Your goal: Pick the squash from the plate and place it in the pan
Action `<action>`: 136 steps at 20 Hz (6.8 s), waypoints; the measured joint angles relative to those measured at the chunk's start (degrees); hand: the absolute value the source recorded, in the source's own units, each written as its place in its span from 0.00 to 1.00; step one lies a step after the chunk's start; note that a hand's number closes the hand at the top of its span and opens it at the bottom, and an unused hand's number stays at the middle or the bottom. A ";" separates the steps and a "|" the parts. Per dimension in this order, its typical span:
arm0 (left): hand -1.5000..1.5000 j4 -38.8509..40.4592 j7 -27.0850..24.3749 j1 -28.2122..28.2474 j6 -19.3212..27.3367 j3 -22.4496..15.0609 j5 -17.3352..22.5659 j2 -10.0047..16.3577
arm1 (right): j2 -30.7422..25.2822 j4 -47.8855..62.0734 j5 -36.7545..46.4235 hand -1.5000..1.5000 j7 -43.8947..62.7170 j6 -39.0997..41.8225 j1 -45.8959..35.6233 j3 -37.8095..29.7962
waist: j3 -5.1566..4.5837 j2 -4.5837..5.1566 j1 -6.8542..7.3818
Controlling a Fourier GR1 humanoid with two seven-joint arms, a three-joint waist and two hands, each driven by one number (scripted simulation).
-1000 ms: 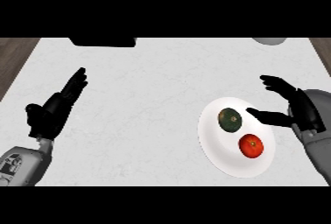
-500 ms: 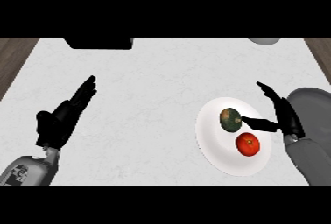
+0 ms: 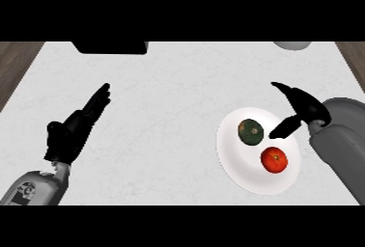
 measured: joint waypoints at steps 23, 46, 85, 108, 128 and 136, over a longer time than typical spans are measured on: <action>0.50 -0.57 0.07 2.69 -3.65 4.55 -4.43 -3.74 | 12.40 -0.91 5.26 0.00 27.14 27.07 -7.99 -0.75 | 0.14 0.02 -0.88; 0.50 -2.60 3.24 2.51 -8.48 9.10 -9.27 -8.77 | 17.81 3.98 21.81 1.00 14.57 28.14 -1.69 -5.00 | -0.44 -0.71 -0.87; 0.50 -3.98 3.69 4.09 -11.19 12.45 -10.90 -10.55 | 16.70 -63.09 58.75 1.00 32.12 -14.18 35.23 -3.45 | 0.20 -0.12 -1.80; 0.50 -2.54 2.91 2.80 -12.86 13.64 -13.09 -12.51 | 5.03 -6.43 25.61 1.00 -14.81 -37.55 20.53 -38.12 | 0.22 0.18 -0.63; 0.50 -3.42 4.17 1.32 -14.13 13.96 -13.55 -13.95 | -2.77 36.82 13.87 0.00 -35.35 -27.22 2.39 -52.04 | 0.48 0.86 0.89; 0.50 -3.33 2.95 2.62 -13.56 13.44 -14.55 -14.58 | -3.15 38.04 0.92 0.00 -49.16 -20.96 1.34 -63.96 | 0.56 0.83 0.45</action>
